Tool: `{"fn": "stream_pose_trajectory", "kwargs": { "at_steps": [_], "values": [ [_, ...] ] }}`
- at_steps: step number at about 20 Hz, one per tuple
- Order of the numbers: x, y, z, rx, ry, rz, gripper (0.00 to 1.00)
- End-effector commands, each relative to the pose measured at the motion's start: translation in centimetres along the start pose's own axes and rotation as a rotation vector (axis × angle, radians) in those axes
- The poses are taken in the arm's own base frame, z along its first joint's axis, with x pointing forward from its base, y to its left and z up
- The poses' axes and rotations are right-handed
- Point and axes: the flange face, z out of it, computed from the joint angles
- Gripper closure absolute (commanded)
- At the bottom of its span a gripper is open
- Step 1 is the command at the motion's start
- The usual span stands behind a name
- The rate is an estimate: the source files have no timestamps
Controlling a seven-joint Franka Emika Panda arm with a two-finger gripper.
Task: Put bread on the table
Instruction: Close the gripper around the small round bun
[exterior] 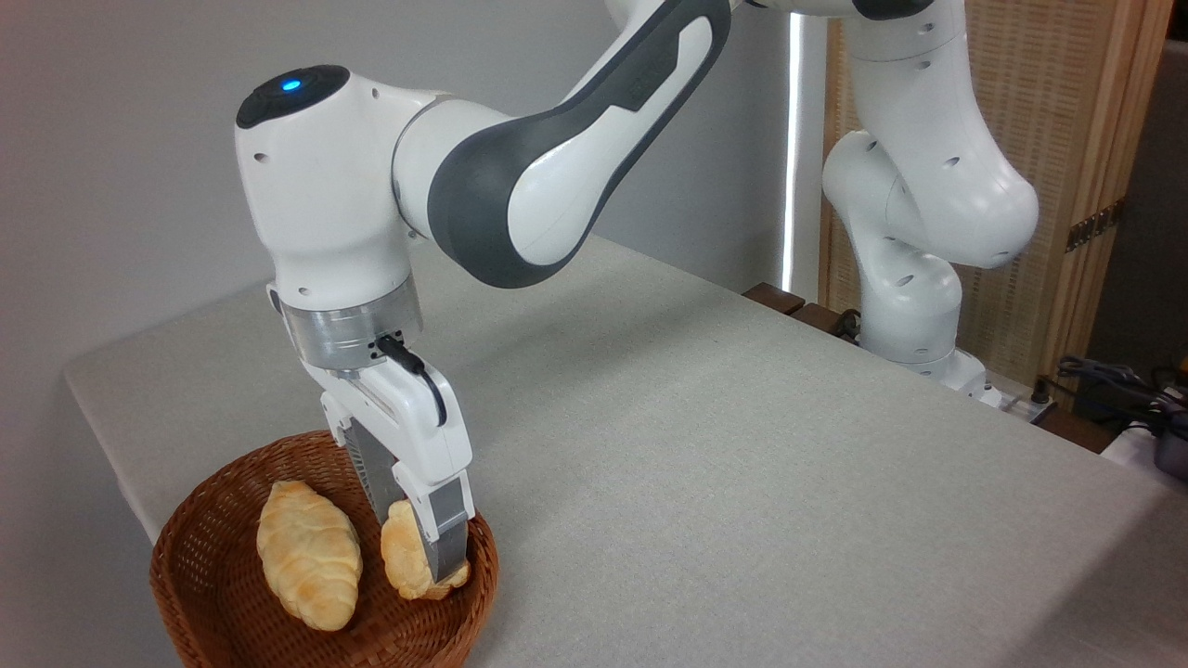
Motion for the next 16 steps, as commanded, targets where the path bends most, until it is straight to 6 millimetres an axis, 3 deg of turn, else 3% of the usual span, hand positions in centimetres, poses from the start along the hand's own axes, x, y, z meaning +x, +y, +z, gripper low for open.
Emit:
{"fn": "stream_pose_trajectory", "kwargs": {
  "at_steps": [1, 16],
  "values": [
    [0.11, -0.05, 0.00, 0.016, 0.003, 0.042, 0.47],
    [0.07, -0.28, -0.68, 0.018, 0.021, 0.041, 0.49]
  ]
}}
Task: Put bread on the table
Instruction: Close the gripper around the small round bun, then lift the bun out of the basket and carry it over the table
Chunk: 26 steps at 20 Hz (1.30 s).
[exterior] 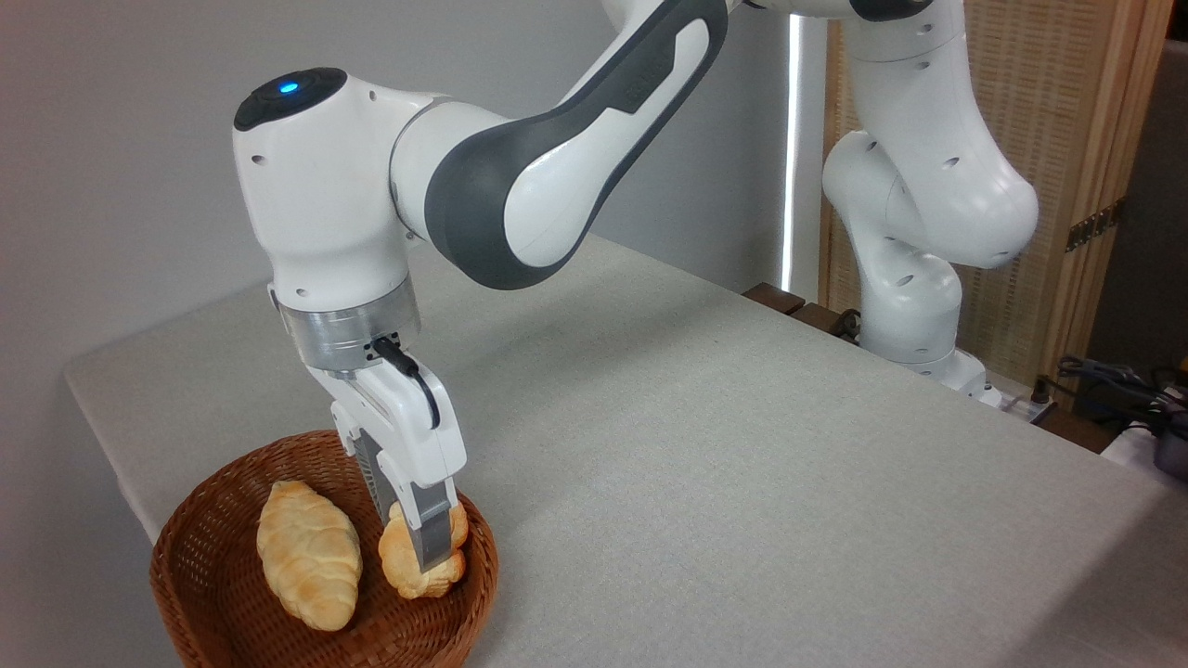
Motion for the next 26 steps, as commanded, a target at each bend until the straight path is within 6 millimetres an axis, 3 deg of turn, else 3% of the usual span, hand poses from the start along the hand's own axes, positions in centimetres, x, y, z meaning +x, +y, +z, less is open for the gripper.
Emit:
{"fn": "stream_pose_trajectory", "kwargs": {
  "at_steps": [1, 17, 26],
  "values": [
    [0.0, -0.3, -0.8, 0.016, 0.023, 0.010, 0.49],
    [-0.8, 0.9, -6.2, 0.017, 0.115, -0.017, 0.47],
    [-3.3, 3.9, -7.4, -0.068, 0.047, -0.014, 0.46]
  ]
}}
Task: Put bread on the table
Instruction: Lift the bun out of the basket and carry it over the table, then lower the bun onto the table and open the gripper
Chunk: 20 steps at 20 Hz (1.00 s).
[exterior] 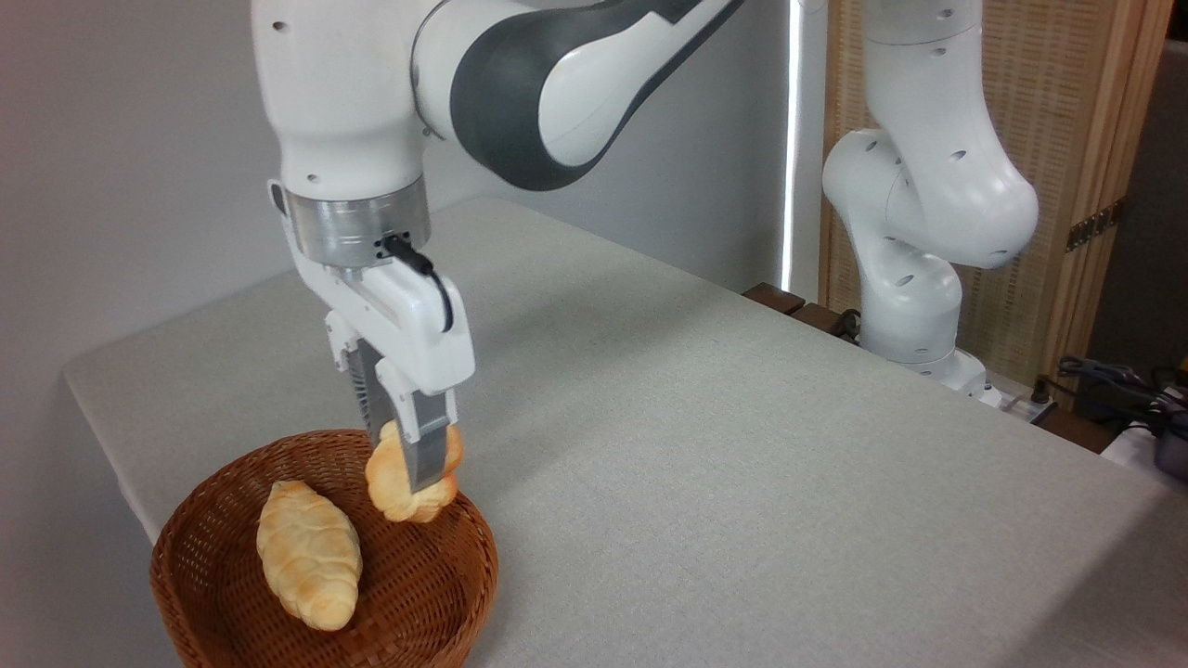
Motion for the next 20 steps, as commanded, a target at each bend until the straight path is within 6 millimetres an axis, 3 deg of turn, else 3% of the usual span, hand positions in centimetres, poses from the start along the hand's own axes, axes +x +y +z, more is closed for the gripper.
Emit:
{"fn": "stream_pose_trajectory", "kwargs": {
  "at_steps": [1, 7, 8, 10, 12, 14, 20],
  "values": [
    [-1.8, 2.4, -0.6, -0.058, -0.030, -0.008, 0.46],
    [-3.4, 5.6, 0.7, -0.091, -0.054, -0.008, 0.35],
    [-3.7, 6.7, 1.4, -0.096, -0.063, 0.004, 0.22],
    [-4.6, 7.9, 2.5, -0.092, -0.066, 0.014, 0.19],
    [-4.5, 9.3, 3.4, -0.093, -0.066, 0.035, 0.06],
    [-4.5, 9.5, 3.7, -0.096, -0.074, 0.039, 0.00],
    [-4.3, 9.5, 4.0, -0.100, -0.077, 0.047, 0.00]
  ]
}}
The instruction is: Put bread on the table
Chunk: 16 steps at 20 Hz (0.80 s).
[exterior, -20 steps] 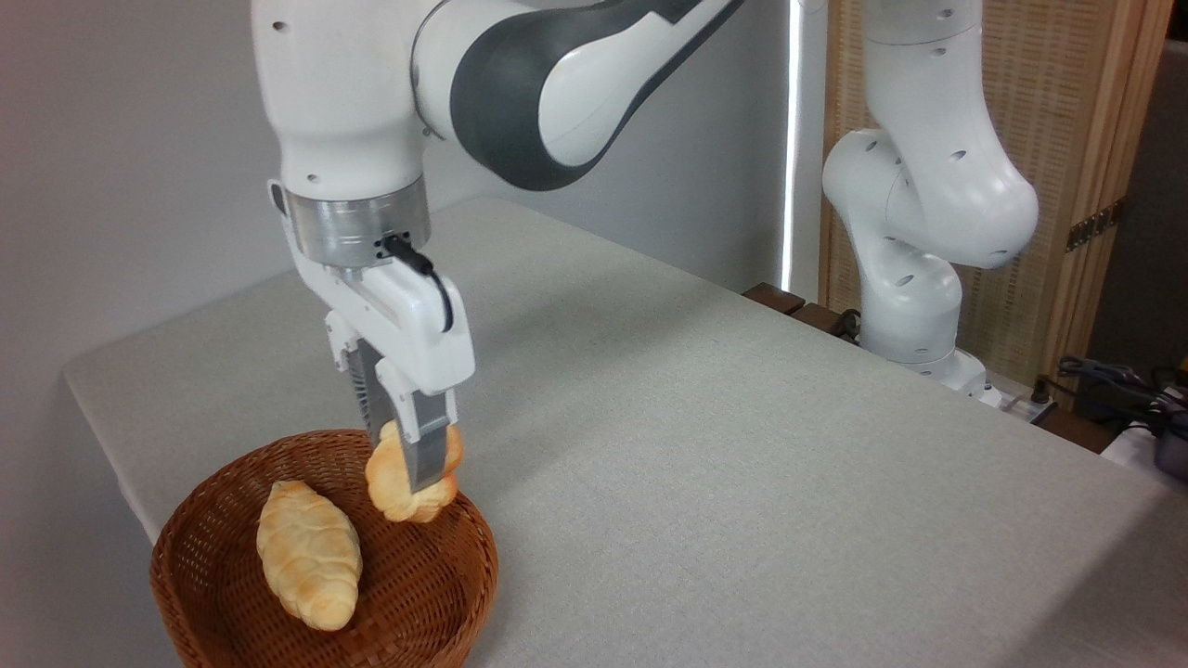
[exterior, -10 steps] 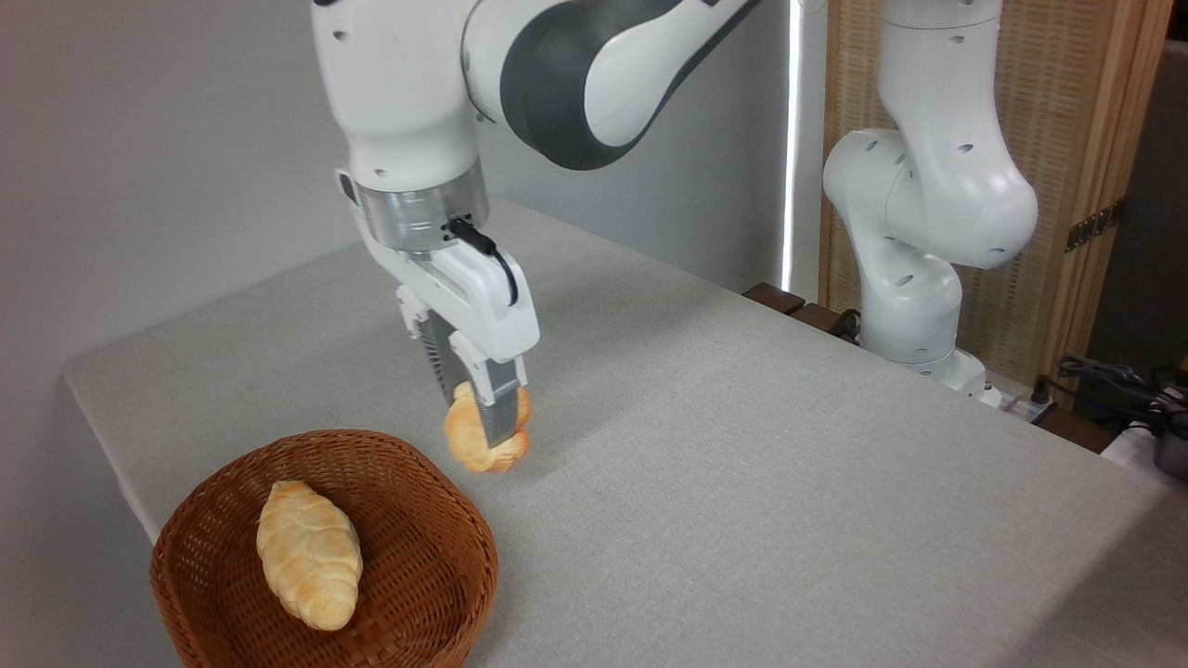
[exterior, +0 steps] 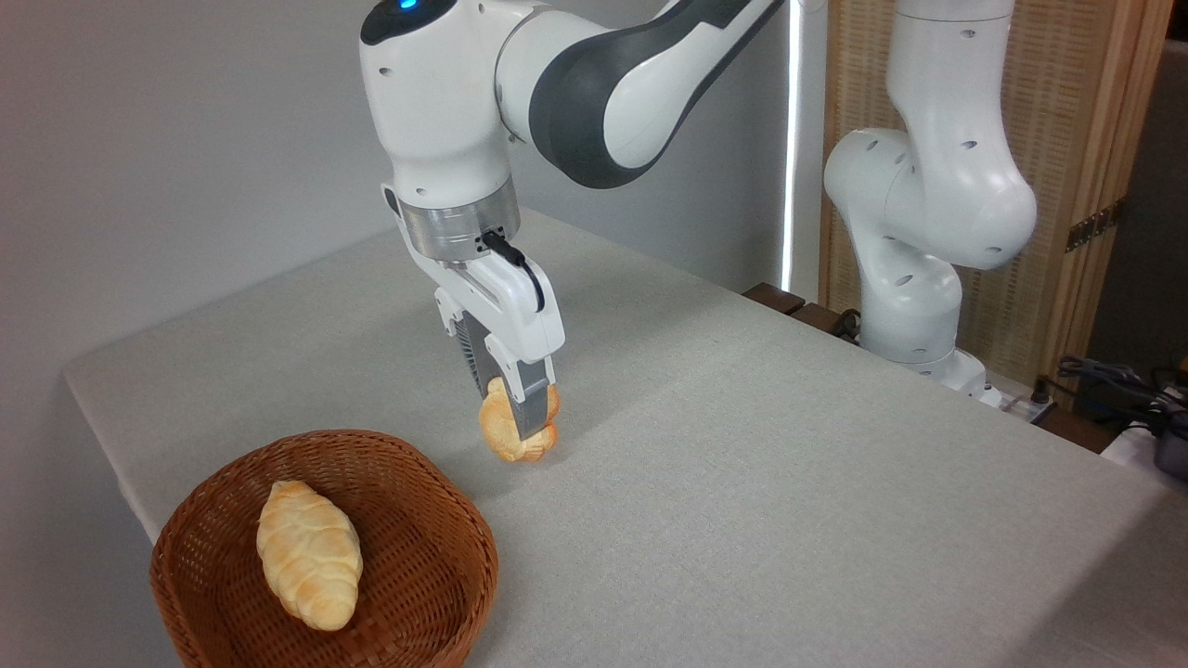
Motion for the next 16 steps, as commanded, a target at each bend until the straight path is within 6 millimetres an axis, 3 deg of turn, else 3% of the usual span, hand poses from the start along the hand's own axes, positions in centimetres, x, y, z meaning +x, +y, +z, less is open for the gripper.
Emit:
{"fn": "stream_pose_trajectory", "kwargs": {
  "at_steps": [1, 11, 16],
  "values": [
    [-0.2, 0.3, -0.2, 0.012, 0.014, -0.007, 0.00],
    [-0.1, 0.2, -0.6, 0.020, 0.024, -0.008, 0.00],
    [-0.2, -0.9, -2.9, 0.050, 0.057, -0.037, 0.00]
  ]
}}
